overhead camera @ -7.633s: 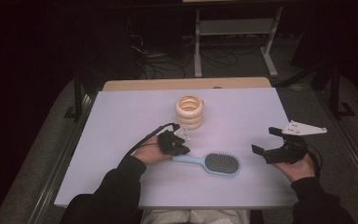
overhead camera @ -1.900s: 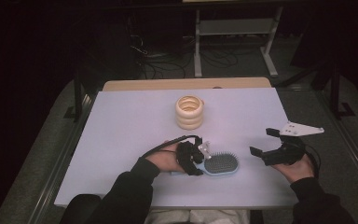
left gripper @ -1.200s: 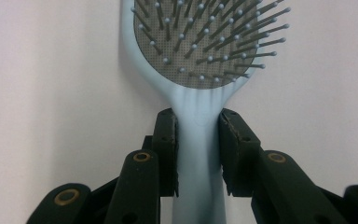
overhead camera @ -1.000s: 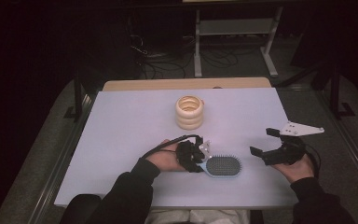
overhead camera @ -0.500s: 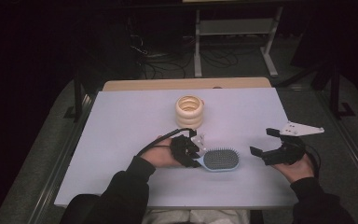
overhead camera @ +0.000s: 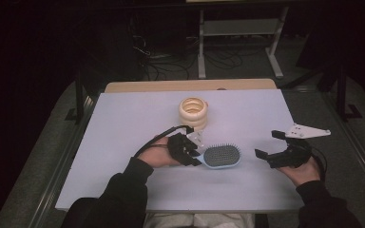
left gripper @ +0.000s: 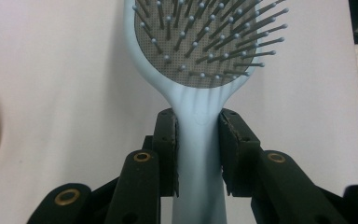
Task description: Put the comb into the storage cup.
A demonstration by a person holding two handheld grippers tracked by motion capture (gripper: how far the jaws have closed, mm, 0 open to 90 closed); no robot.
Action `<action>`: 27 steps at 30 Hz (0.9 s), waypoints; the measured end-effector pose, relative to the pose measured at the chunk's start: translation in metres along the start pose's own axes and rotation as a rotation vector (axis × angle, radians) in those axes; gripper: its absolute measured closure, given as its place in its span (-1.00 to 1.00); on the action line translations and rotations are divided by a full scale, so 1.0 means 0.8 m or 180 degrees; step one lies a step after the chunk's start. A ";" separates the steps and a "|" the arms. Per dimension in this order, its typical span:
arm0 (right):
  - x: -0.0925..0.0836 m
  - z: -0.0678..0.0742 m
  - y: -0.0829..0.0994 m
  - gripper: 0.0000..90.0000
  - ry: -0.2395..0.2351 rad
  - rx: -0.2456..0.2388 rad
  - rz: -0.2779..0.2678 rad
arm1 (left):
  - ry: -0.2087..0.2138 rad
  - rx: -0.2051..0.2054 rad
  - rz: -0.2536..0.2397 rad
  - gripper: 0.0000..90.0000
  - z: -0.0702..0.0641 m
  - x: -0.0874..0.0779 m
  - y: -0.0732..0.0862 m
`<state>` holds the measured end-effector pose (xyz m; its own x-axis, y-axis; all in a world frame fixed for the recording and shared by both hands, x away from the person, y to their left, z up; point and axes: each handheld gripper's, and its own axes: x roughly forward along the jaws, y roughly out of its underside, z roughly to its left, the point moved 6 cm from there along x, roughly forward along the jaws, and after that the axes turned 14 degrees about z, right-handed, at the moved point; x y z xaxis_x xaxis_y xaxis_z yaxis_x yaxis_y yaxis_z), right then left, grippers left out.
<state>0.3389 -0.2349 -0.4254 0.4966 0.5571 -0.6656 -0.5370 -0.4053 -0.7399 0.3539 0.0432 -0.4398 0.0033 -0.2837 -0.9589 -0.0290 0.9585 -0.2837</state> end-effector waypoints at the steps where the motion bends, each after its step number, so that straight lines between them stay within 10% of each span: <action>1: 0.000 0.000 0.000 -1.00 -0.0001 0.0001 0.0000 | -0.0015 -0.0014 -0.0009 0.57 0.001 -0.001 0.001; 27: 0.001 0.000 0.000 -1.00 0.0004 0.0006 0.0008 | -0.0241 -0.0129 -0.0202 0.57 0.017 -0.055 0.014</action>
<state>0.3388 -0.2345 -0.4257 0.4960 0.5552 -0.6677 -0.5397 -0.4053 -0.7379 0.3670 0.0666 -0.4011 0.0817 -0.3395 -0.9370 -0.0666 0.9362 -0.3450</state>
